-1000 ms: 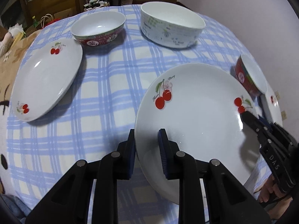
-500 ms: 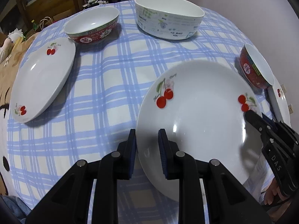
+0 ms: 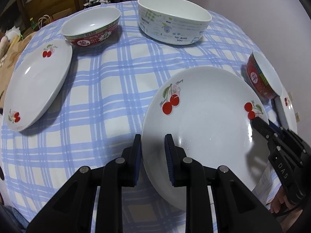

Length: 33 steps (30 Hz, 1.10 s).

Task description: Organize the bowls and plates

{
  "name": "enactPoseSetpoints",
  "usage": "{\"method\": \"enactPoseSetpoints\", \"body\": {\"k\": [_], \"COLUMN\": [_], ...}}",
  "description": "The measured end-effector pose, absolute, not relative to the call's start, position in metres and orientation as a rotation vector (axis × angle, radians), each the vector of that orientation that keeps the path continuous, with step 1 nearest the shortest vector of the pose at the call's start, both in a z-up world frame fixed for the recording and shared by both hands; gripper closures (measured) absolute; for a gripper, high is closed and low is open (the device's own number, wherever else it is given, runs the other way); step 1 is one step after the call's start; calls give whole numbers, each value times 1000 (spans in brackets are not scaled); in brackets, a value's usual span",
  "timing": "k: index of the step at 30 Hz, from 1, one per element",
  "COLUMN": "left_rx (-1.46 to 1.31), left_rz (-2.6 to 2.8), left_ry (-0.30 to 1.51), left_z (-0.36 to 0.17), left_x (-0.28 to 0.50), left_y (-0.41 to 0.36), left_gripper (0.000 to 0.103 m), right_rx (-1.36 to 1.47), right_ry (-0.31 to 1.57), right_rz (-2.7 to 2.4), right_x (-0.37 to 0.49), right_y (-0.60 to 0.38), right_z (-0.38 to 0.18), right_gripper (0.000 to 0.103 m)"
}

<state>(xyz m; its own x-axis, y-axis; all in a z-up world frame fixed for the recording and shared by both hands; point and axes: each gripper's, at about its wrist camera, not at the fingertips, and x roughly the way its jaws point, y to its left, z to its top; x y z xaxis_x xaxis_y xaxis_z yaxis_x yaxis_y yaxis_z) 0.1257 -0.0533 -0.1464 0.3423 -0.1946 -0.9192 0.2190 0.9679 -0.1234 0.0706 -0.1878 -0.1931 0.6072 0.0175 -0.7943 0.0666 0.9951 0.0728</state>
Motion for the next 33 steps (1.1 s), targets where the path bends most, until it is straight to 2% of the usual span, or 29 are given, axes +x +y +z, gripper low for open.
{"method": "enactPoseSetpoints", "body": {"k": [17, 29, 30, 32, 33], "left_rx": [88, 88, 72, 66, 72], "left_rz": [-267, -161, -161, -146, -136], "left_ry": [1207, 1157, 1151, 1136, 1130], "left_z": [-147, -110, -107, -99, -96], "left_x": [123, 122, 121, 120, 121], "left_y": [-58, -22, -17, -9, -6], "left_gripper": [79, 77, 77, 76, 76], "right_rx": [48, 52, 49, 45, 42], "right_ry": [930, 878, 870, 854, 847], "right_rz": [-43, -25, -17, 3, 13], "right_x": [71, 63, 63, 63, 64], "right_y": [-185, -182, -179, -173, -171], "right_z": [-193, -168, -165, -159, -157], "right_gripper": [89, 88, 87, 72, 67]}}
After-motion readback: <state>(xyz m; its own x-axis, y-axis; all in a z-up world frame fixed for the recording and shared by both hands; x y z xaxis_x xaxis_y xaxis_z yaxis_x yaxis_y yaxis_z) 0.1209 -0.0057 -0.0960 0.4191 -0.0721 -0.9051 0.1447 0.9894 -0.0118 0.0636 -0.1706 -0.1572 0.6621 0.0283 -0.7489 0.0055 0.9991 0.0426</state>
